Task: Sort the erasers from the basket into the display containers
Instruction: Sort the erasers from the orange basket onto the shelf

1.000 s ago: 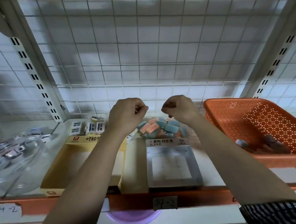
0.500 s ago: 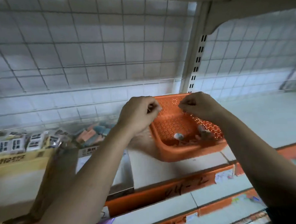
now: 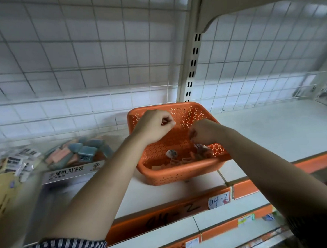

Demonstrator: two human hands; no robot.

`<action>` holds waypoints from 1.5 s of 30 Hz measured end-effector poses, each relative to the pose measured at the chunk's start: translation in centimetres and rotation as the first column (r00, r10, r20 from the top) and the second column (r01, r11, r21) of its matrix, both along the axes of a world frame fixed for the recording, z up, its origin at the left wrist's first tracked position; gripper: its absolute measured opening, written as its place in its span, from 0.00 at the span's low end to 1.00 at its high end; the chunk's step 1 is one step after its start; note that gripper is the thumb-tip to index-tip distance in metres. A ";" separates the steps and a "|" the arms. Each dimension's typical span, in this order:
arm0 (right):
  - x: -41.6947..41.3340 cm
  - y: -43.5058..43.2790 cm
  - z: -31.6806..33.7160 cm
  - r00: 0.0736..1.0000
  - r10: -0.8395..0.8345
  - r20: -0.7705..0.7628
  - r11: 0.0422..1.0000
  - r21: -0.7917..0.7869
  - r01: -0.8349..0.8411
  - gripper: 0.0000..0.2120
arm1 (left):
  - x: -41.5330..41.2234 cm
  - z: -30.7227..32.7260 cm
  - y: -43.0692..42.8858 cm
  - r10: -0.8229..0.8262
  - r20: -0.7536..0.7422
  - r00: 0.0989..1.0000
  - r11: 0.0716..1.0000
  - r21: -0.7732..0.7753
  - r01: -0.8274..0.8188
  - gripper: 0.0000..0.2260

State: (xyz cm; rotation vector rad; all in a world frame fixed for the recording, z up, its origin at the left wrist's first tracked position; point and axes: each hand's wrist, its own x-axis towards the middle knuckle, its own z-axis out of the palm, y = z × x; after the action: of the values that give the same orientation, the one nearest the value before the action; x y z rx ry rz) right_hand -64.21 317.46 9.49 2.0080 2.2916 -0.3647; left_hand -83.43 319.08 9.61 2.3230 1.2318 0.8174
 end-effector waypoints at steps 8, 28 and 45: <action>0.3 0.2 -0.4 0.997 -0.034 -0.066 0.999 -0.043 0.031 0.11 | 0.1 -0.3 0.2 -0.023 0.026 0.999 0.999 -0.038 0.024 0.03; 1.9 -2.5 0.8 0.475 -0.051 -0.878 0.841 0.219 0.495 0.03 | 4.8 1.2 1.1 -0.473 -0.198 0.858 0.797 -0.511 0.322 0.07; 1.7 -2.5 0.8 0.528 -0.065 -0.847 0.825 0.252 0.506 0.02 | 4.8 -0.3 0.9 -0.378 0.076 0.923 0.608 -0.731 0.309 0.08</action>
State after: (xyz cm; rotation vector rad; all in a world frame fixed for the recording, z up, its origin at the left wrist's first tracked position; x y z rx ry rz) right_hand -62.51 314.92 10.27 3.0057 2.6739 -1.0618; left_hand -78.64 320.01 9.32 1.8097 0.8530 0.0311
